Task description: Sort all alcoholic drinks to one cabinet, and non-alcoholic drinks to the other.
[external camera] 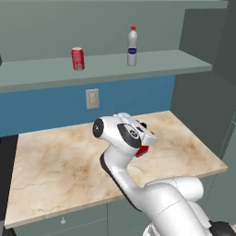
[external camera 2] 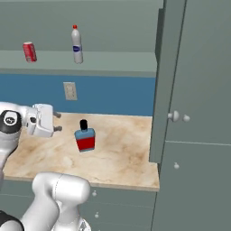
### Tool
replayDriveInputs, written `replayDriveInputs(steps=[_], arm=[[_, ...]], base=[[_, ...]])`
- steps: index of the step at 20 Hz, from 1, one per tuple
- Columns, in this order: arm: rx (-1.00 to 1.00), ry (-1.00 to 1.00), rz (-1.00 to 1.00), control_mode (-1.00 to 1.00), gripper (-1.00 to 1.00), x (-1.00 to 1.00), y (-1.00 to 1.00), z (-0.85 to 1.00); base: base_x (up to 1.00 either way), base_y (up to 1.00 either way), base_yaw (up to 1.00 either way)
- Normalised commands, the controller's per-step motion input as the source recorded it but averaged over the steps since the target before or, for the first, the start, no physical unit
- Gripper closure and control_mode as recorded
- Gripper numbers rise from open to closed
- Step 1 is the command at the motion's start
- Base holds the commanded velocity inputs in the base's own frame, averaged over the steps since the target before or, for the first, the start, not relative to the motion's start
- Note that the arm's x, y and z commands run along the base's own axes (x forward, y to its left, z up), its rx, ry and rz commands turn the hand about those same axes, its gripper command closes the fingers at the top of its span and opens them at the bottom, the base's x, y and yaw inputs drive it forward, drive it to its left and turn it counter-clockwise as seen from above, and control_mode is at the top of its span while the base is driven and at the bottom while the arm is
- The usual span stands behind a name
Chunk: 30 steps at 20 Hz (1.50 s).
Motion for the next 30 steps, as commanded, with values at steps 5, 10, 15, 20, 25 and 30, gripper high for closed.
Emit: replayDriveInputs(steps=[5,10,15,20,25,30], arm=[[0.00,0.00,0.00,-1.00,-1.00,0.28,0.00,-0.30],[0.00,0.00,0.00,-1.00,-1.00,0.23,0.00,-0.25],[0.00,0.01,0.00,-1.00,-1.00,0.13,0.00,-0.20],[0.00,0.06,-0.01,-1.00,-1.00,0.17,0.00,-0.11],[0.00,0.11,-0.02,-1.00,-1.00,0.25,-0.01,-0.06],[0.00,0.11,-0.02,-1.00,-1.00,0.27,-0.01,-0.09]], base=[[0.00,0.00,0.00],[0.00,0.00,0.00],[0.00,0.00,0.00],[0.00,0.00,0.00],[0.00,0.00,0.00],[0.00,0.00,0.00]])
